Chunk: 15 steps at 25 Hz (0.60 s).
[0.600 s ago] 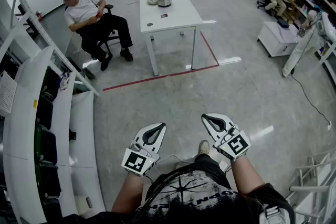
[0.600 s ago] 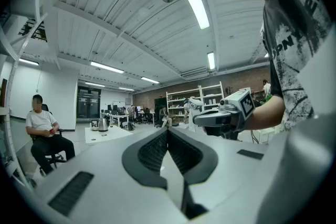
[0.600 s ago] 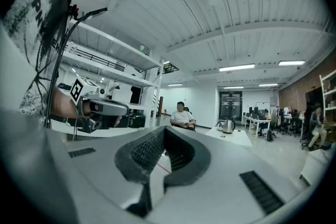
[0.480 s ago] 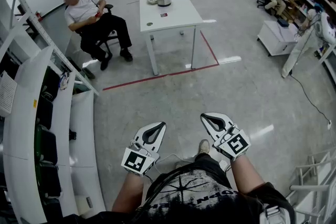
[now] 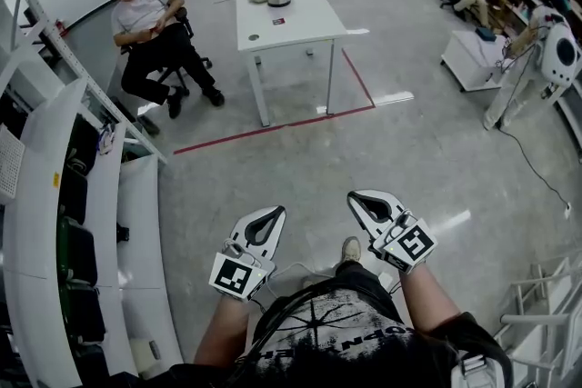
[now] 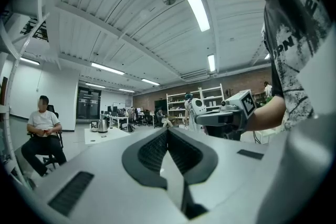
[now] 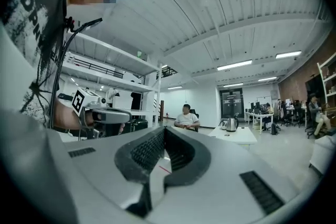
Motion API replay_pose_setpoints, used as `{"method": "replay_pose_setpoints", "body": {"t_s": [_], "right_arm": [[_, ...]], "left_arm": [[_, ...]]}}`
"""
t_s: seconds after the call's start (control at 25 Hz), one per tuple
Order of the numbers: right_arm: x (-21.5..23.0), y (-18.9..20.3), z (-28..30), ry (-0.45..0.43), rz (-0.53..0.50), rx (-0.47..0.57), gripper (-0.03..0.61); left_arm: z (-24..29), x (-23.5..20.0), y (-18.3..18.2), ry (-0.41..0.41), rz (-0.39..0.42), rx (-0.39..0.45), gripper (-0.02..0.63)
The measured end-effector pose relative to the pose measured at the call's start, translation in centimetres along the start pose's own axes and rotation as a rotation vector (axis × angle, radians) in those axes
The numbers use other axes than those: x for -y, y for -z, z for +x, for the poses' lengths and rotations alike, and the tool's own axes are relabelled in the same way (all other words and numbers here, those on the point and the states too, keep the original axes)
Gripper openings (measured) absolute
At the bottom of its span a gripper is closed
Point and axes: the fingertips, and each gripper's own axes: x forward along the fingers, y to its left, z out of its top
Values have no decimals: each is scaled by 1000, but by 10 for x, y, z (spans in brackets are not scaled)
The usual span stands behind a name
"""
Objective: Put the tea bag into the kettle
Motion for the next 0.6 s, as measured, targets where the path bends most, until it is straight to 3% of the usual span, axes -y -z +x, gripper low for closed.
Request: {"method": "replay_pose_setpoints", "body": {"t_s": [0.6], "right_arm": [[17,19,-1,42,-13,-57,11]], "left_arm": [[15,-4,18,26,-34,-1,8]]}}
